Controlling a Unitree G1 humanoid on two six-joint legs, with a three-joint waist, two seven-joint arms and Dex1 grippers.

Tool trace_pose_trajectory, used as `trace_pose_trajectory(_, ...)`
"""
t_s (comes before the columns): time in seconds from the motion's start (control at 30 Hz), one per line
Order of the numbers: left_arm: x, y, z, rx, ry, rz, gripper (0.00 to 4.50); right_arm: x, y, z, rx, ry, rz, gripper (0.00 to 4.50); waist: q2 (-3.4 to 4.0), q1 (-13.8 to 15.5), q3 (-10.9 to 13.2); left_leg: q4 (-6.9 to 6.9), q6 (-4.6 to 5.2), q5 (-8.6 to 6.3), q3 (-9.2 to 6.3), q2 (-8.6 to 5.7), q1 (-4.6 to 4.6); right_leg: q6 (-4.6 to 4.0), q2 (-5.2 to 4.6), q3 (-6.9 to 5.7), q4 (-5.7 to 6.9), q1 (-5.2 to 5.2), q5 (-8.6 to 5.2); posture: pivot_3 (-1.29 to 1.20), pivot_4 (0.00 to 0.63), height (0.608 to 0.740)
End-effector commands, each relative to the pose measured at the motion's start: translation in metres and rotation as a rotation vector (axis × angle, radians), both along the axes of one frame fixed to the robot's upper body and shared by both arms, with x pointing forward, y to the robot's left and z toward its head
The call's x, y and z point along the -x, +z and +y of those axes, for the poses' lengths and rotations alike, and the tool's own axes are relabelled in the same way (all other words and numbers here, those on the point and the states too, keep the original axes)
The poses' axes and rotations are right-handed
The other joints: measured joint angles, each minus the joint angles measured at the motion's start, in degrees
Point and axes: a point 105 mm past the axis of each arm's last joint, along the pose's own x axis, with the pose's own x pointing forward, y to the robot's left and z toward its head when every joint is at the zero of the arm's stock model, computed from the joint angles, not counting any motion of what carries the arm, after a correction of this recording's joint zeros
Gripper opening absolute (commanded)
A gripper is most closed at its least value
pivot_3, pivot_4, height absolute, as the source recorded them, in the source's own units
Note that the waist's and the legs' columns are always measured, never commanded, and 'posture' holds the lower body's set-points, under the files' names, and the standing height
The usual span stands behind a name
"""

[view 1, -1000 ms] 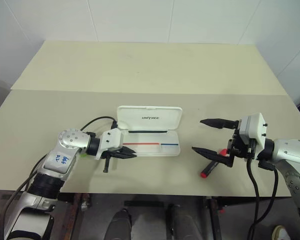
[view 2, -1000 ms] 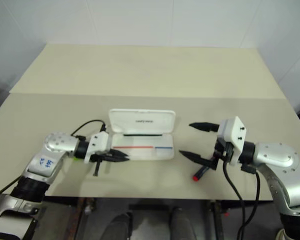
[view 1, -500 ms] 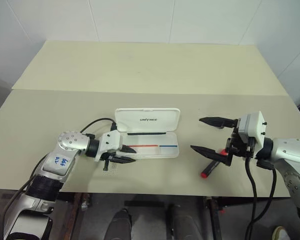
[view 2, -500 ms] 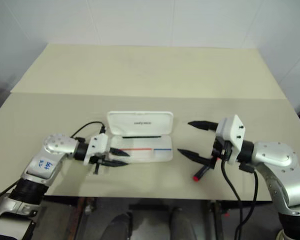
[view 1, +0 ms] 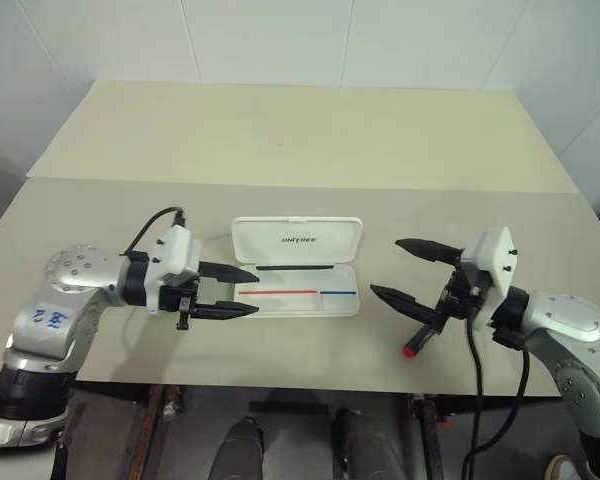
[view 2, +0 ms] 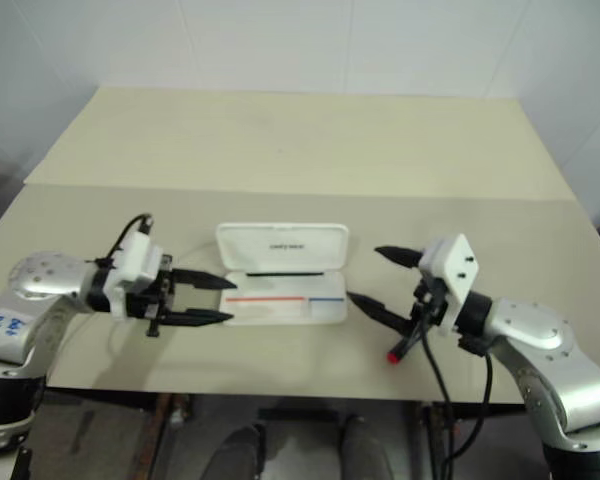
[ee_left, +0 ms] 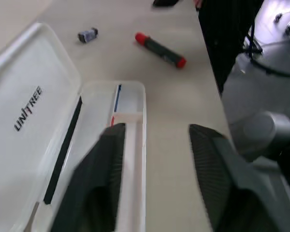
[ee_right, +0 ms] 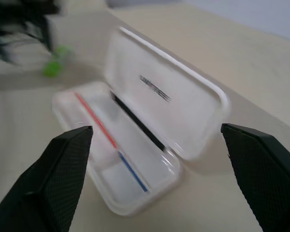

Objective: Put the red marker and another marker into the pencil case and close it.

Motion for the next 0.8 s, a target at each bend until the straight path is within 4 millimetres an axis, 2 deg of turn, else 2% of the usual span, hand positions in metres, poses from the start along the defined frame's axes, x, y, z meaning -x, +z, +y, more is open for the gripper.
trace_pose_trajectory(0.03, 0.012, 0.01, 0.0, 0.029, 0.001, -0.002, 3.41, -0.004, -0.007, -0.019, -0.014, -0.27, 0.101, 4.5, -0.03, -0.1, 0.0, 0.0, 0.0, 0.0, 0.0, 0.0, 0.0, -0.06, 0.0, 0.01, 0.0, 0.0, -0.03, 0.0, 0.15, 0.74)
trace_pose_trajectory(0.13, 0.017, 0.003, 0.002, 0.03, 0.017, 0.013, 4.43, -0.004, -0.026, -0.029, -0.022, -0.504, 0.233, 4.5, -0.05, -0.1, 0.0, -0.01, -0.01, 0.0, 0.0, 0.01, 0.03, -0.11, 0.01, 0.03, 0.06, -0.02, -0.06, 0.0, 0.15, 0.74)
trace_pose_trajectory(0.17, 0.017, 0.002, 0.001, 0.031, 0.017, 0.014, 4.49, -0.004, -0.03, -0.03, -0.027, -0.553, 0.255, 4.5, -0.07, -0.1, 0.0, -0.01, -0.01, 0.01, -0.01, 0.01, 0.04, -0.14, 0.02, 0.02, 0.08, -0.03, -0.07, 0.0, 0.15, 0.74)
trace_pose_trajectory(0.3, 0.016, 0.0, -0.005, 0.043, 0.011, 0.022, 4.49, 0.0, -0.04, -0.035, -0.047, -0.689, 0.327, 4.5, -0.06, -0.2, 0.0, -0.02, -0.01, 0.02, 0.03, 0.02, 0.05, -0.17, 0.02, 0.06, 0.06, -0.07, -0.08, 0.0, 0.15, 0.74)
trace_pose_trajectory(0.47, 0.007, -0.003, -0.01, 0.044, -0.005, 0.003, 4.49, 0.016, -0.063, -0.035, -0.049, -0.794, 0.475, 4.5, -0.06, -0.1, 0.0, -0.06, 0.0, 0.02, 0.05, 0.02, 0.02, -0.19, 0.02, 0.07, -0.06, -0.07, -0.06, 0.0, 0.15, 0.74)
trace_pose_trajectory(0.7, 0.002, -0.005, -0.014, 0.043, -0.046, 0.002, 4.49, 0.024, -0.065, -0.046, -0.054, -0.888, 0.472, 4.5, -0.09, -0.2, -0.1, -0.12, 0.0, 0.01, 0.07, 0.02, 0.01, -0.18, 0.02, 0.06, -0.17, -0.06, -0.05, 0.0, 0.15, 0.74)
trace_pose_trajectory(0.8, -0.001, -0.005, -0.018, 0.052, -0.056, -0.004, 4.49, 0.023, -0.058, -0.043, -0.074, -0.895, 0.433, 4.5, -0.09, -0.2, -0.1, -0.12, 0.0, 0.01, 0.07, 0.02, 0.0, -0.18, 0.01, 0.07, -0.18, -0.06, -0.05, 0.0, 0.15, 0.74)
